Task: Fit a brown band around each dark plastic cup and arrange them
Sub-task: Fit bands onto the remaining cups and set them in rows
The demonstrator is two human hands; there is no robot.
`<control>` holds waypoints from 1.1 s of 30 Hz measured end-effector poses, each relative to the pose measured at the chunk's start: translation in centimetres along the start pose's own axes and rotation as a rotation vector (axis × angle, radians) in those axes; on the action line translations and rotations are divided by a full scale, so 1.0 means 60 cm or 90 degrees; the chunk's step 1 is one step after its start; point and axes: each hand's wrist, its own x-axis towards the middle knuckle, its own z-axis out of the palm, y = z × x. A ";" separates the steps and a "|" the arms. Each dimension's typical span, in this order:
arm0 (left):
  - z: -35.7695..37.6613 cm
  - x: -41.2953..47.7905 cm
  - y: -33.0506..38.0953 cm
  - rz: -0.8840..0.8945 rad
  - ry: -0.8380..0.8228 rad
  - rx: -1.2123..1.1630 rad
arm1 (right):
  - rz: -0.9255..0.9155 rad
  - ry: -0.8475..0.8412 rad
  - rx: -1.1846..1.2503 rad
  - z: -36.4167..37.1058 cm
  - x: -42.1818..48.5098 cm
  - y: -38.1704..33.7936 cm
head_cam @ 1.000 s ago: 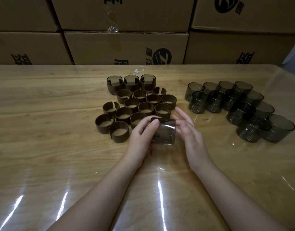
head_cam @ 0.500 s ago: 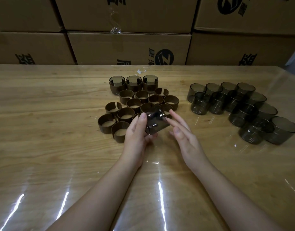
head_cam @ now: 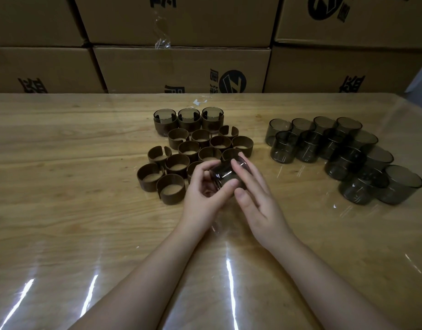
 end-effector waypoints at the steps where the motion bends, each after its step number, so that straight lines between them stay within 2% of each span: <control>1: 0.000 -0.001 0.001 0.009 -0.009 0.016 | 0.005 0.002 0.005 0.000 0.001 -0.001; 8: 0.000 0.001 0.000 0.007 -0.054 0.018 | -0.002 -0.002 0.011 0.004 -0.004 -0.008; 15: 0.006 -0.003 -0.009 -0.047 -0.099 0.033 | -0.036 0.016 -0.144 -0.001 -0.006 -0.017; 21: 0.003 -0.007 -0.015 -0.052 -0.151 -0.013 | 0.079 0.017 -0.062 -0.003 -0.007 -0.015; 28: -0.001 0.000 0.000 -0.066 -0.111 -0.042 | 0.054 -0.008 0.016 0.005 -0.006 -0.019; 33: -0.008 0.003 -0.004 -0.039 -0.087 -0.050 | -0.034 -0.012 -0.061 0.004 -0.006 -0.012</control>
